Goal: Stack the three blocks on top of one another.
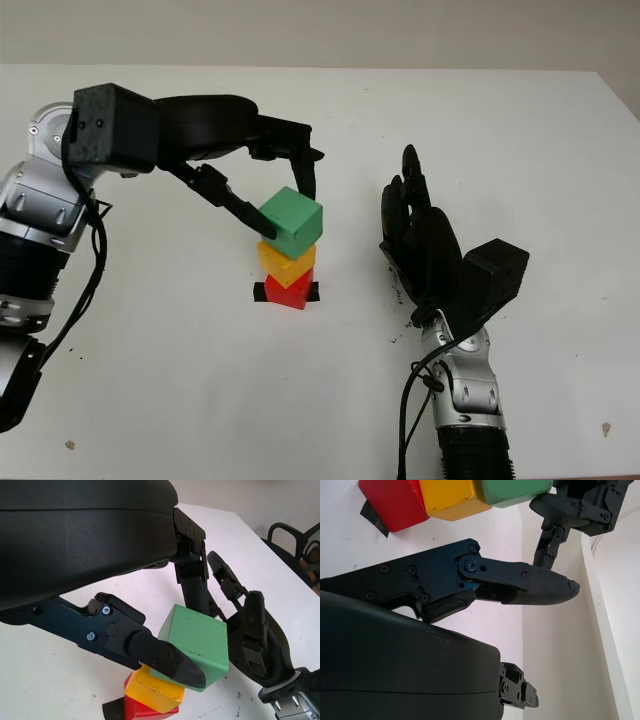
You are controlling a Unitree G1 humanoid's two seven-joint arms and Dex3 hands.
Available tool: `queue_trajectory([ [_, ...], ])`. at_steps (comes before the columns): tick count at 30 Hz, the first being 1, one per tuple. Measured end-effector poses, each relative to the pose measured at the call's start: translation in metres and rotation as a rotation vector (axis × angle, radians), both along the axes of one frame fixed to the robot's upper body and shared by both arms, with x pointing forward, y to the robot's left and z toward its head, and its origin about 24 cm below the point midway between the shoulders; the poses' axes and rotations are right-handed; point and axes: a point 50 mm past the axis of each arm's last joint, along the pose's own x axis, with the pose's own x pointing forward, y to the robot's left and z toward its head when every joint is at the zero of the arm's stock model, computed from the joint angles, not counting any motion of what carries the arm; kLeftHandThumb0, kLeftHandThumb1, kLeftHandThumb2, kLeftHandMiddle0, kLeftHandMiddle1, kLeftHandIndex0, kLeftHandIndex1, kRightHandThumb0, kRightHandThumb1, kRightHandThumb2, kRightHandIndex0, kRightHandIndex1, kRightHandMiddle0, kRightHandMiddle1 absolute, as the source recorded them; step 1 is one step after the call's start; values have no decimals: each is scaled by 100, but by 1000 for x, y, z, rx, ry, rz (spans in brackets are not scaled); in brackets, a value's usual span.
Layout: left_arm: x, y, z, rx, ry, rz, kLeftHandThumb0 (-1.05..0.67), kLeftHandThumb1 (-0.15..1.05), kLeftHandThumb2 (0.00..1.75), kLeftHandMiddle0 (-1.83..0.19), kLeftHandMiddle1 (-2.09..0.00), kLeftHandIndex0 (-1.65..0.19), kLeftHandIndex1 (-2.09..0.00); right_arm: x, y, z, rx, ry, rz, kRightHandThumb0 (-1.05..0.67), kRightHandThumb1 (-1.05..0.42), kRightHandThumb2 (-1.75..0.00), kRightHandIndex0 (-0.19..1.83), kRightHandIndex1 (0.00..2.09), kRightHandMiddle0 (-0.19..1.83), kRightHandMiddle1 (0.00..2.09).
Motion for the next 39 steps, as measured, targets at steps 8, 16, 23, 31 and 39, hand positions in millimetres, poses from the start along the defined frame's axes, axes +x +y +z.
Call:
queue_trajectory([
  [8,1,-2,-3,-7,9,-8,-49,100,5,-16,-5,-35,-157,-1,0,-2,6,4,7,-73,-105,-56,-19,0,-19,0],
  [16,1,-1,-3,9,8,-3,-50,101,5,-16,-5,-34,-157,-2,-1,-1,2,3,7,-73,-105,-57,-19,0,-19,0],
  [23,1,-1,-4,15,15,-1,-48,101,6,-15,-5,-31,-157,-2,-1,-2,1,4,5,-72,-105,-58,-19,0,-19,0],
  [31,1,0,-3,23,0,-12,-48,101,5,-15,-5,-31,-157,-2,-1,-2,-5,5,7,-73,-105,-58,-19,0,-19,0],
  [39,1,1,-3,29,16,-4,-50,101,5,-14,-5,-31,-158,-2,-1,-2,-5,4,11,-72,-105,-59,-19,0,-19,0],
])
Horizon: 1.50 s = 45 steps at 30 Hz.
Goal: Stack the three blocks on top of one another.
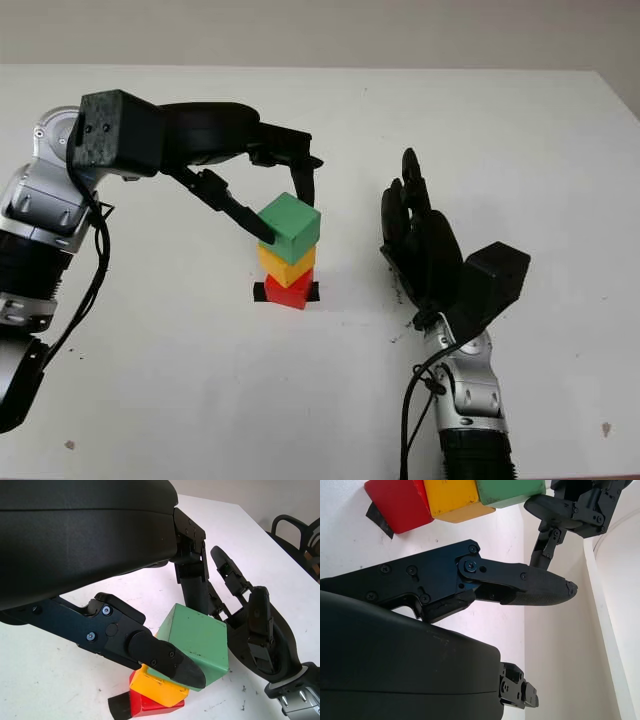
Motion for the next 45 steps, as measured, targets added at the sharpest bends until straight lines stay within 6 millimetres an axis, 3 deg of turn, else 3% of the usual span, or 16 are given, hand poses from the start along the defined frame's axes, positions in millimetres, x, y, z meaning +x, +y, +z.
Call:
queue_trajectory([
  [7,0,0,2,6,4,24,-58,94,4,-12,-4,-32,-148,0,0,0,-1,1,0,-72,-105,-60,-19,0,-19,0],
  [12,-2,0,5,13,15,58,-65,89,5,1,-3,-20,-107,0,0,0,0,0,3,-71,-105,-60,-19,0,-19,0],
  [24,-8,-4,9,53,-49,17,-68,90,5,19,-2,2,-22,0,0,0,6,-5,15,-72,-105,-58,-19,0,-19,0],
  [33,-10,-2,8,51,-50,8,-68,85,4,19,0,9,-11,0,-1,-1,10,-2,21,-72,-105,-59,-19,0,-19,0],
  [40,-16,19,17,-103,14,43,-85,92,8,19,0,19,-1,0,-2,-1,5,1,11,-72,-105,-59,-19,0,-19,0],
  [42,-20,32,17,-199,24,72,-92,102,28,19,0,19,0,0,-2,-1,-4,1,8,-72,-105,-60,-19,0,-19,0],
  [45,-28,55,14,-355,-16,153,-94,104,50,19,0,19,0,0,-2,-1,-14,-4,0,-73,-105,-61,-19,0,-19,0],
])
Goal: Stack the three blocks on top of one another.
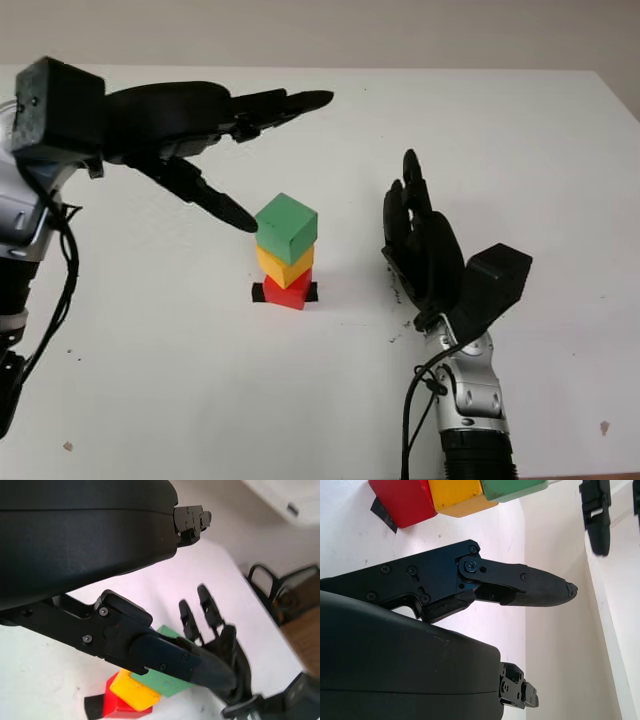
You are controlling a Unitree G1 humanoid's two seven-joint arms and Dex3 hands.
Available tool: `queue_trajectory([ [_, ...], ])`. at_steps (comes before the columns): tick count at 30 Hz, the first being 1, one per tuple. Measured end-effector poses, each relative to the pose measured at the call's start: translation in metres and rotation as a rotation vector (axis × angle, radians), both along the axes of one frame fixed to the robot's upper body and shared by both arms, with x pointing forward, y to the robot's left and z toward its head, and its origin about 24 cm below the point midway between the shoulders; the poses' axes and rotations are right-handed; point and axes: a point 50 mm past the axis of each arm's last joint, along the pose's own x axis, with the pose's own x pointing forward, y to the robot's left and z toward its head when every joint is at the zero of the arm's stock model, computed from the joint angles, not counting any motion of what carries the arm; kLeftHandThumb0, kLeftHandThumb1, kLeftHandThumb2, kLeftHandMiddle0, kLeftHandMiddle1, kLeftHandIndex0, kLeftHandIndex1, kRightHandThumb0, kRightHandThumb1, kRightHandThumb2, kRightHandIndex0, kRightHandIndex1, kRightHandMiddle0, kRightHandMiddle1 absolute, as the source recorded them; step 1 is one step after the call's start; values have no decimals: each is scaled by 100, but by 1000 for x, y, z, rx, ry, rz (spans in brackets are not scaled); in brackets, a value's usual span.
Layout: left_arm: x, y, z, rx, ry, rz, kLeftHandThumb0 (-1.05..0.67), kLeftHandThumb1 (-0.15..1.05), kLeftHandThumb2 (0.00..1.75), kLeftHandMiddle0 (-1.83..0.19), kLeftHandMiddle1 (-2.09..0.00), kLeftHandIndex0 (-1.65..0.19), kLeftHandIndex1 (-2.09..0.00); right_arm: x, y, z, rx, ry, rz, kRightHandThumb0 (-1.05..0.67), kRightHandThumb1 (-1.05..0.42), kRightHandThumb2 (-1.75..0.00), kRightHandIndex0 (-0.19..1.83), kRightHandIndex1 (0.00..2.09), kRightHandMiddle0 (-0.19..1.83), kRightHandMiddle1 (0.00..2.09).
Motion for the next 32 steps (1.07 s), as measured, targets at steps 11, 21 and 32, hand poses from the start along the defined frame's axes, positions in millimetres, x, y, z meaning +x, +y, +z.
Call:
queue_trajectory([
  [11,-34,33,-62,-632,8,232,-82,105,66,19,0,19,0,7,1,7,9,-23,0,-74,-105,-62,-19,0,-19,0],
  [21,-34,43,-143,-768,143,455,-79,105,69,19,0,19,0,12,0,13,-10,-44,-10,-73,-105,-65,-19,0,-19,0],
  [32,-30,35,-170,-825,222,500,-78,105,68,19,0,19,0,13,0,13,-14,-38,-17,-73,-105,-68,-19,0,-19,0],
])
